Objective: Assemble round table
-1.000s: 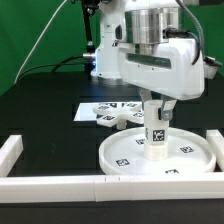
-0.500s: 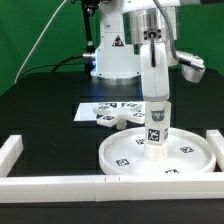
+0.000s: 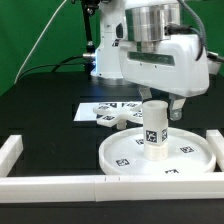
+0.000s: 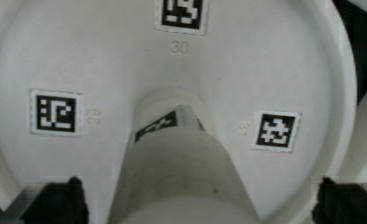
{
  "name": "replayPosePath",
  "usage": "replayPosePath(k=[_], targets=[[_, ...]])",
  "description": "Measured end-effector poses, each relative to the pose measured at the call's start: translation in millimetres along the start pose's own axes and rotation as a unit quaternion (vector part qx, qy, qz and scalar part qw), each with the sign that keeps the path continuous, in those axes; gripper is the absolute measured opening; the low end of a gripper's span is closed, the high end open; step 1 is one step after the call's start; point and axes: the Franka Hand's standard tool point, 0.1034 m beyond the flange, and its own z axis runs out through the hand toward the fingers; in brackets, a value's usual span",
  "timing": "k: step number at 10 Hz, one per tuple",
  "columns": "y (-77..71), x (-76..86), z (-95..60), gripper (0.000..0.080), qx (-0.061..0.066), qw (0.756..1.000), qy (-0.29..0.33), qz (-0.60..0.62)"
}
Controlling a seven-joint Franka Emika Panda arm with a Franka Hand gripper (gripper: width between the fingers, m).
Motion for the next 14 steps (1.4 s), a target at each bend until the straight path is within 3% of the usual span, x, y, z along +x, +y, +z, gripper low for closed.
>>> replayPosePath(k=[2,3,4,5,6,7,8,9,14], targets=[[0.6,1.2,-0.1,0.0647,-0.001,0.998,0.001,-0.07],[1.1,2.8,-1.0,0.0649,-0.013,0.986,0.002,-0.167],[0.6,8.2,-1.4,0.0649,-0.021,0.958,0.007,-0.286],[1.7,9.5,-0.1,0.0649,-0.024,0.947,0.007,-0.321],[1.5,9.4,-0.1,0.0649,-0.024,0.949,0.007,-0.313],[1.6,9.4,-0.1,0.056,-0.024,0.952,0.008,-0.304],[1.6,9.5,-0.1,0.056,-0.024,0.954,0.008,-0.299],[1.7,9.7,0.0,0.0403,-0.023,0.961,0.009,-0.277],[5.3,12.2,0.8,0.0403,-0.02,0.999,0.009,-0.041]])
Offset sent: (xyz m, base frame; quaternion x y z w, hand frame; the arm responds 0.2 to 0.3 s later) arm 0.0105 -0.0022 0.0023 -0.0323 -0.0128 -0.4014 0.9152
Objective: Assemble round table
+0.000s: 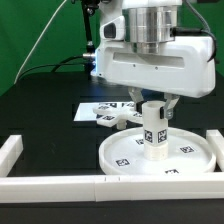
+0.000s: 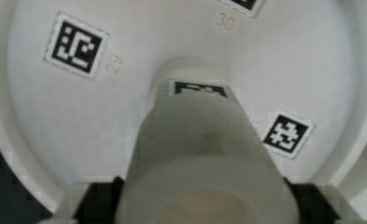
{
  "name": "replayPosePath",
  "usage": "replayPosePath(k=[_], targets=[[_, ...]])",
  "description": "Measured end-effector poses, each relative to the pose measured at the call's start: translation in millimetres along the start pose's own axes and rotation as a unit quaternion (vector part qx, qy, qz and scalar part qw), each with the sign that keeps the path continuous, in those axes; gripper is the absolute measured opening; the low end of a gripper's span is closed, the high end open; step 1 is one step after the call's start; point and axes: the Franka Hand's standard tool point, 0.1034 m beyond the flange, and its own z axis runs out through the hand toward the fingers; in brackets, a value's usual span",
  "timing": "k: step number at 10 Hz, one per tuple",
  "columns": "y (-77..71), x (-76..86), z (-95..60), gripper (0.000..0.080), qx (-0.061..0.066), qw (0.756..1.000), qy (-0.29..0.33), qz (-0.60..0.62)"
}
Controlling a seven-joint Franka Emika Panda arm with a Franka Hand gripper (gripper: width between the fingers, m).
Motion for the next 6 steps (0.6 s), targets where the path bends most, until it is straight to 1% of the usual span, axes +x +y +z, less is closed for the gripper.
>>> replayPosePath(k=[1,2,3,4,5,6], targets=[[1.0,-1.7,0.3,0.0403,0.003,0.997,-0.005,0.074],[0.8,-4.2,0.6,0.0404,0.003,0.991,-0.007,0.133],[-0.1,-7.3,0.7,0.0404,0.006,0.977,-0.01,0.212],[-1.9,-10.4,0.6,0.0406,0.014,0.956,-0.015,0.291],[-3.8,-13.4,0.6,0.0406,0.025,0.937,-0.017,0.348],[-3.8,-13.7,0.7,0.0406,0.027,0.932,-0.018,0.362]])
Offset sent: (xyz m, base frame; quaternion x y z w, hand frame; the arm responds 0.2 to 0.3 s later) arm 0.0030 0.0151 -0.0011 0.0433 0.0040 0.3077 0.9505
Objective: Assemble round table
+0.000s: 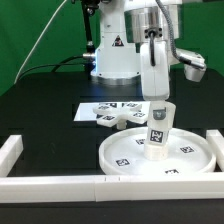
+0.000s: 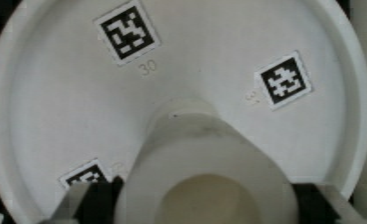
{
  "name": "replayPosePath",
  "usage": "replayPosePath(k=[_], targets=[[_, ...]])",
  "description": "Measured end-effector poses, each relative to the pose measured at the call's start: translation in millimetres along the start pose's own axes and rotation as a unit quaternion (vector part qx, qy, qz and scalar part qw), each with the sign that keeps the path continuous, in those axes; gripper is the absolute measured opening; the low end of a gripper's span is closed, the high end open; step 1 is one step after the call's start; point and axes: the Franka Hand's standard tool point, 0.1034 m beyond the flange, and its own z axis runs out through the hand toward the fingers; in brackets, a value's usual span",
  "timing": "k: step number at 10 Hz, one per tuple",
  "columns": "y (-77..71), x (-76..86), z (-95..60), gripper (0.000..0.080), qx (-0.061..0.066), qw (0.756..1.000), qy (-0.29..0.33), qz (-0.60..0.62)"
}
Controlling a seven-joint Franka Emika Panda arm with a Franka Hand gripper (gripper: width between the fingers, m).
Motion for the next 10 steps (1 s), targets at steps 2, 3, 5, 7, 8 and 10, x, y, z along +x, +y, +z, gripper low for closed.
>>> replayPosePath(k=[2,3,5,7,8,10], targets=[[-0.4,0.0,0.1,0.0406,0.001,1.0,-0.001,0.028],[0.8,0.4,0.2,0.0406,-0.006,1.0,-0.001,-0.026],[-3.2,2.2,-3.3,0.0622,-0.021,0.979,-0.007,-0.202],[-1.7,1.6,-2.3,0.0644,-0.022,0.957,-0.01,-0.288],[-1.8,1.8,-2.4,0.0648,-0.022,0.952,-0.01,-0.306],[-2.1,3.4,-1.9,0.0649,-0.024,0.918,-0.007,-0.395]])
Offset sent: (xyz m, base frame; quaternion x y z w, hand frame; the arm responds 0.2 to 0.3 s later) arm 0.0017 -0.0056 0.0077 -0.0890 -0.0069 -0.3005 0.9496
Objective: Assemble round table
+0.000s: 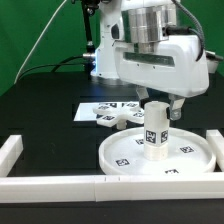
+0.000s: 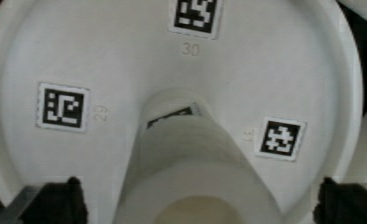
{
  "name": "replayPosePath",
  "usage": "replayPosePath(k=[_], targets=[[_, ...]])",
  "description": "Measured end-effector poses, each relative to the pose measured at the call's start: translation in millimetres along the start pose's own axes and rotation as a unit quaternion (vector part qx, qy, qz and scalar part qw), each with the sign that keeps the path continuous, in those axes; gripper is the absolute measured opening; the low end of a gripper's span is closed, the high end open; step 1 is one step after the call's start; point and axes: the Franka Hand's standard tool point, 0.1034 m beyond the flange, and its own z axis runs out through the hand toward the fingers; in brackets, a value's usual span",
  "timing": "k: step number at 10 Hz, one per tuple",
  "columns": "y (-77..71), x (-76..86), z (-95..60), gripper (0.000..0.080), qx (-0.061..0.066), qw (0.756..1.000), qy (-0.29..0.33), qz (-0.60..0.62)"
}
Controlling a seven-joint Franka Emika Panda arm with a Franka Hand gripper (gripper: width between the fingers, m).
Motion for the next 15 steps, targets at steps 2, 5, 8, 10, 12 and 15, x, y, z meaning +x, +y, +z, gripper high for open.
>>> replayPosePath(k=[2,5,8,10,12,15], targets=[[1.1,2.4,4.3,0.0649,-0.022,0.99,0.012,-0.138],[1.6,2.5,4.7,0.0442,-0.021,0.994,0.012,-0.107],[2.5,2.6,4.9,0.0403,-0.02,0.999,0.013,0.027],[2.2,2.1,5.3,0.0403,-0.015,0.988,0.016,0.151],[1.8,1.4,6.1,0.0403,-0.005,0.965,0.018,0.261],[2.4,-2.9,5.1,0.0406,0.036,0.896,0.029,0.442]])
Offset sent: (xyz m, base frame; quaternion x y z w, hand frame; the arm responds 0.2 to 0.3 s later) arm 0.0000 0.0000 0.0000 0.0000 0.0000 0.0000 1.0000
